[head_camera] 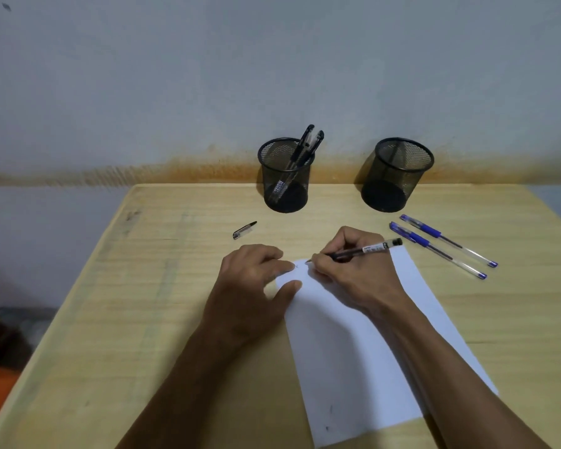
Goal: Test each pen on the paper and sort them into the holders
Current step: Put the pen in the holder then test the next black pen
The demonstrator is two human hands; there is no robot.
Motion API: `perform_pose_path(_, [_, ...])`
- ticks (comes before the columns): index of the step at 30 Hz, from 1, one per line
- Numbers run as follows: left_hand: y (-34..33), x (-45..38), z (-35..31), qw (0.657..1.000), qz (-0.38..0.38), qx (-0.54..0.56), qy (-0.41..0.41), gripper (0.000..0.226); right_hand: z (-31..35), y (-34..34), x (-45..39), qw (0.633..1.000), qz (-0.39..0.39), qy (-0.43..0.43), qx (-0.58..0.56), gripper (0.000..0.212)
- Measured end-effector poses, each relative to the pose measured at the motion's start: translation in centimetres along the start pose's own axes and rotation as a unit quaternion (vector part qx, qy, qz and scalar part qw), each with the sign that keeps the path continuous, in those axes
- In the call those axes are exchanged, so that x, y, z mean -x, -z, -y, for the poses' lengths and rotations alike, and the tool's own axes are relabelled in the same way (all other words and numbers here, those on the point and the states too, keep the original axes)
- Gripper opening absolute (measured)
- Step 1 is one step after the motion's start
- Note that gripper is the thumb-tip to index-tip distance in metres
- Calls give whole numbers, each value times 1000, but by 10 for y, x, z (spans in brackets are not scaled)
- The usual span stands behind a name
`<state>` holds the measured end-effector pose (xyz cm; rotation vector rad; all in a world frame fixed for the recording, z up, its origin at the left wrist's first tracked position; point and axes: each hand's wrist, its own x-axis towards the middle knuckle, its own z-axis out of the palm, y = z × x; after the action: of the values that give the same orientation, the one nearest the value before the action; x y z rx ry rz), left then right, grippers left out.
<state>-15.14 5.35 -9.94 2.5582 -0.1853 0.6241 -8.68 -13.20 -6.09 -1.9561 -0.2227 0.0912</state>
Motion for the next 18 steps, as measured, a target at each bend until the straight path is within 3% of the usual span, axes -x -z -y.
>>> perform_pose_path(8, [5,-8,-2,999,43,-14,3,29,-2,-3,-1,1000,-3,9,-25,14])
perform_pose_path(18, [6,-7,-2,999,37,13,11,31,-9,-5,-4,999,-8,13,-33,16])
